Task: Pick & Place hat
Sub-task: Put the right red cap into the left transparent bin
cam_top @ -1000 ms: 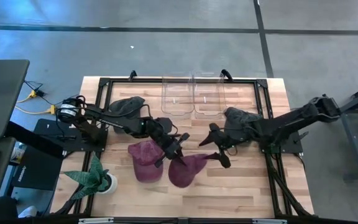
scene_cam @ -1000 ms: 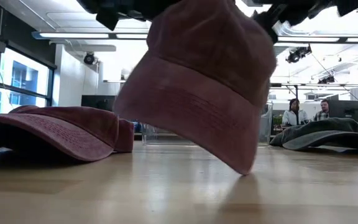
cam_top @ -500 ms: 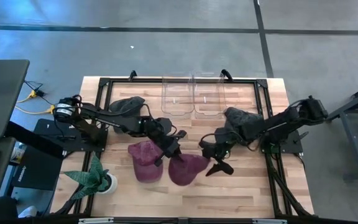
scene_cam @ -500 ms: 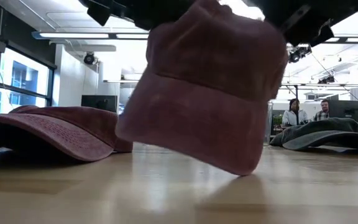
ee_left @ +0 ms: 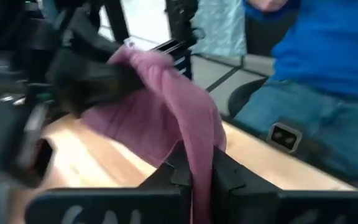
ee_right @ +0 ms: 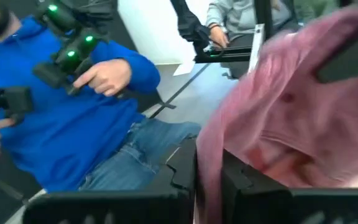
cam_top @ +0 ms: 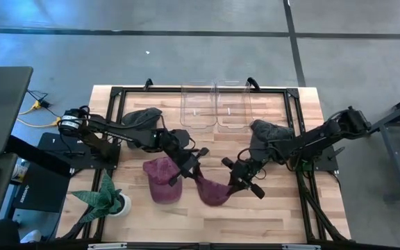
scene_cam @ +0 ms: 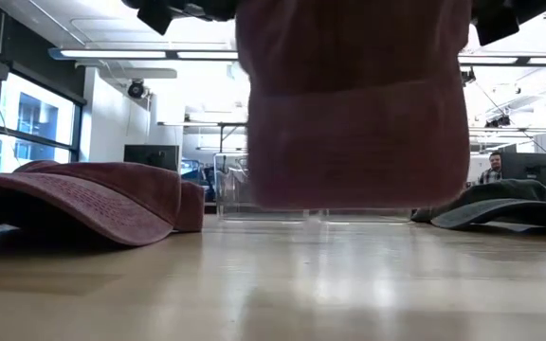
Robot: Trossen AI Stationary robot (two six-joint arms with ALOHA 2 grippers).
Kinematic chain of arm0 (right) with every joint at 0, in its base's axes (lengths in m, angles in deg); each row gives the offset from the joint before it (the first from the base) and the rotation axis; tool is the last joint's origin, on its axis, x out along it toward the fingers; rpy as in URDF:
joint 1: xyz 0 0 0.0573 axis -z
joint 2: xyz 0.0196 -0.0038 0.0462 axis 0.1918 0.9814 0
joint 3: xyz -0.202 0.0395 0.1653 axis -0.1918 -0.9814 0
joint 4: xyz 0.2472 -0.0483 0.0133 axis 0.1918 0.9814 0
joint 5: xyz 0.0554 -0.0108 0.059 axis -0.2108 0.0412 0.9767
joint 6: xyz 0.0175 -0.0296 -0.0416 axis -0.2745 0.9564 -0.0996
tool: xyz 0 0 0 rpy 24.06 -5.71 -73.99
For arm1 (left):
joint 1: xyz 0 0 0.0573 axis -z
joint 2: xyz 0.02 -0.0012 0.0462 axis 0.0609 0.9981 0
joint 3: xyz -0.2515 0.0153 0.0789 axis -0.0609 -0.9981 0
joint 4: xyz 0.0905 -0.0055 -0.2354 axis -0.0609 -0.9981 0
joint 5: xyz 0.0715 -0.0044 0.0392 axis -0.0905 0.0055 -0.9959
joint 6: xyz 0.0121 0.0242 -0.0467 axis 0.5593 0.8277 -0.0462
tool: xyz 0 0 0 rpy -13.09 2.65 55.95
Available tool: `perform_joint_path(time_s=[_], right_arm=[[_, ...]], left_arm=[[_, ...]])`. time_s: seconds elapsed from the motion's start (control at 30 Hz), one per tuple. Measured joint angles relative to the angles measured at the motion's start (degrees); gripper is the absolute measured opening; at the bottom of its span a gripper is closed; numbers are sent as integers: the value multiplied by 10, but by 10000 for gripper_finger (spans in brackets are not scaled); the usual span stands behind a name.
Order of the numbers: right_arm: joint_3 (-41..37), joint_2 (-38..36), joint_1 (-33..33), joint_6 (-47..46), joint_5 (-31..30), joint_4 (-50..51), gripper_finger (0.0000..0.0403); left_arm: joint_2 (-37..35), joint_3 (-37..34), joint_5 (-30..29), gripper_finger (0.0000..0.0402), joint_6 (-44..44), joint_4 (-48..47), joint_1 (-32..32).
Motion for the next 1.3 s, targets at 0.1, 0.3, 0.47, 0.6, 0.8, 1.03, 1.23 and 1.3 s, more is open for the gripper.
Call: perform_joint_path(time_s=[0.1, 0.3, 0.47, 0.6, 0.8, 1.03, 1.23, 1.3], right_arm=[[0, -8, 3, 12, -13, 19, 8], [0, -12, 5, 21, -50, 39, 9], [0, -11, 5, 31, -75, 48, 7], [0, -11, 5, 33, -76, 50, 3], [0, -14, -3, 29, -63, 59, 3], [0, -36, -25, -8, -25, 58, 7], [0, -50, -44, -13, 12, 61, 4], [0, -50, -48, -7, 38, 56, 6]], left_arm=[[0, 0, -13, 76, -36, 8, 0], [15, 0, -14, 199, -57, 6, 0], [50, 0, -10, 262, -104, 47, 0], [85, 2, -1, 269, -133, 110, 0], [105, 0, 131, 215, -106, 126, 0], [107, 0, 208, 78, -104, 148, 0], [107, 0, 238, 14, -105, 188, 0], [107, 0, 245, 11, -103, 202, 4]])
